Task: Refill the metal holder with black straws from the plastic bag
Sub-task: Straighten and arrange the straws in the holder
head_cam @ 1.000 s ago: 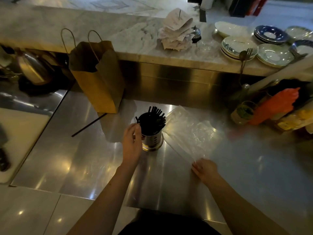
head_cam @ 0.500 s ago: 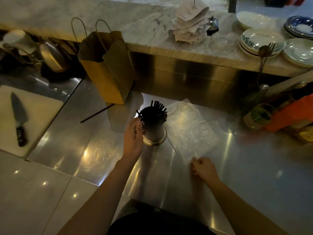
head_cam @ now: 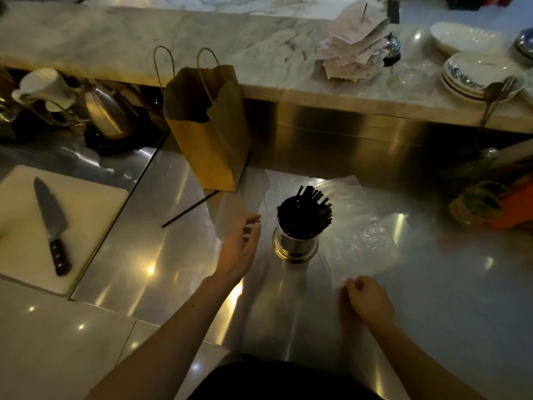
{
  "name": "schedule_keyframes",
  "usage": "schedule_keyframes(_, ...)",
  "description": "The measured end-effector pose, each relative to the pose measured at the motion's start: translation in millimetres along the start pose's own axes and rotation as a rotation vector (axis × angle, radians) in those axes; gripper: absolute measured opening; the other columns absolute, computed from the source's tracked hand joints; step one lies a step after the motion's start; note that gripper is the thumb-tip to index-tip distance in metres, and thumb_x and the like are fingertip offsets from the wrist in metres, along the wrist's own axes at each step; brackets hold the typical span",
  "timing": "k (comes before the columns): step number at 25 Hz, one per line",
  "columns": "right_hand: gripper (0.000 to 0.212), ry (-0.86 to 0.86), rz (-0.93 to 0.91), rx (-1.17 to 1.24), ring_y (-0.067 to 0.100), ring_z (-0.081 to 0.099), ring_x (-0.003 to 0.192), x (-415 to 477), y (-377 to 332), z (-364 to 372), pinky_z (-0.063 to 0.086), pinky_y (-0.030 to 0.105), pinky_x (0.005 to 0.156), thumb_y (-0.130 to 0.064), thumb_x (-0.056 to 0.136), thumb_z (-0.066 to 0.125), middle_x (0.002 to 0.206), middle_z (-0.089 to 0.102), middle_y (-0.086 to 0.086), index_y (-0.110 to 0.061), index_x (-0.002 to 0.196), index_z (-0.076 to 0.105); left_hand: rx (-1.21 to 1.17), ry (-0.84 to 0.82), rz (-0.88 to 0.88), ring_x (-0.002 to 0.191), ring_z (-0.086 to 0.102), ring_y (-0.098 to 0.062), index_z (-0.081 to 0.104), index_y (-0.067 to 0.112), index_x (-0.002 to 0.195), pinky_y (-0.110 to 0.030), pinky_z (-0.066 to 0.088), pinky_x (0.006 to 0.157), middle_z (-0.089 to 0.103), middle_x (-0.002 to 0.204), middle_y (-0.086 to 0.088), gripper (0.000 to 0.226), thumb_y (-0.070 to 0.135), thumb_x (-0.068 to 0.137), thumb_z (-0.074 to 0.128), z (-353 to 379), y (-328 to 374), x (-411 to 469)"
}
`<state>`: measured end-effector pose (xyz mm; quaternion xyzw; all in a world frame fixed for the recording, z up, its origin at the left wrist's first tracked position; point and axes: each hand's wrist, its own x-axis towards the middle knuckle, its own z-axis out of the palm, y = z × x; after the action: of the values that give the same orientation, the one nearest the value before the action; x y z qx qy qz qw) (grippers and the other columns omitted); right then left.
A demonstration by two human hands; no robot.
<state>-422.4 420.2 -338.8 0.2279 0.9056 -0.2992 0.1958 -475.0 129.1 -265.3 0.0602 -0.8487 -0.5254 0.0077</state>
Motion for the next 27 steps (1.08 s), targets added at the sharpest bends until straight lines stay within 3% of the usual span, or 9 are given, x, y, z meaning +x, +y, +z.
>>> schedule_keyframes(4,0.023,0.108,-0.073,-0.057,0.024,0.058,0.071,-12.8,-20.6,14.3,0.051,0.039,0.07,-0.034,0.095,0.05,0.075,0.059,0.005,-0.019,0.078,0.055,0.308,-0.004,-0.041,0.107,0.062,-0.023,0.059,0.013,0.124,-0.039,0.052,0.092,0.064,0.121,-0.007,0.031,0.019,0.094,0.058,-52.4,-59.8,39.7)
schedule_keyframes(7,0.013,0.266,-0.15,-0.143,0.026,0.055,0.088,-22.4,-37.8,23.9,0.046,0.035,0.072,-0.026,0.092,0.056,0.096,0.056,0.006,-0.017,0.1,0.059,0.546,-0.072,-0.123,0.119,0.053,-0.037,0.05,0.009,0.133,-0.046,0.044,0.099,0.052,0.135,-0.02,0.047,0.019,0.089,0.063,-90.8,-103.2,71.3)
schedule_keyframes(9,0.037,0.286,-0.141,-0.21,0.036,0.052,0.112,-22.4,-41.4,29.4,0.047,0.043,0.089,-0.027,0.089,0.063,0.124,0.054,0.017,-0.013,0.123,0.056,0.653,-0.096,-0.107,0.121,0.05,-0.042,0.045,0.007,0.137,-0.052,0.044,0.1,0.048,0.137,-0.024,0.053,0.025,0.09,0.063,-107.1,-125.3,86.0)
schedule_keyframes(11,0.062,0.187,-0.09,-0.284,0.042,0.033,0.136,-22.2,-44.3,30.4,0.034,0.05,0.108,-0.038,0.09,0.061,0.15,0.034,0.023,-0.016,0.143,0.04,0.724,-0.131,-0.149,0.122,0.048,-0.047,0.043,0.003,0.136,-0.055,0.042,0.1,0.047,0.135,-0.028,0.055,0.028,0.091,0.062,-113.5,-135.1,94.7)
schedule_keyframes(13,0.079,0.041,-0.027,-0.328,0.041,0.011,0.147,-21.7,-46.3,32.7,0.018,0.05,0.116,-0.053,0.09,0.055,0.16,0.01,0.021,-0.023,0.153,0.018,0.79,-0.17,-0.221,0.12,0.046,-0.049,0.046,0.003,0.131,-0.057,0.041,0.098,0.046,0.132,-0.029,0.052,0.026,0.088,0.064,-115.0,-139.0,98.4)
schedule_keyframes(19,0.092,-0.154,0.03,-0.442,0.04,-0.019,0.145,-20.0,-47.5,40.5,0.003,0.053,0.118,-0.068,0.089,0.04,0.158,-0.025,0.018,-0.03,0.151,-0.015,0.868,-0.228,-0.14,0.101,0.051,-0.047,0.053,-0.002,0.111,-0.052,0.043,0.084,0.052,0.111,-0.029,0.022,0.009,0.092,0.055,-118.4,-143.2,93.4)
schedule_keyframes(27,0.091,-0.26,0.042,-0.499,0.045,-0.028,0.14,-18.3,-52.5,40.0,-0.003,0.058,0.117,-0.064,0.093,0.033,0.15,-0.037,0.024,-0.024,0.146,-0.029,0.747,-0.372,0.005,0.089,0.058,-0.032,0.063,-0.001,0.098,-0.033,0.044,0.072,0.06,0.096,-0.018,0.01,0.002,0.091,0.057,-92.5,-133.2,58.6)
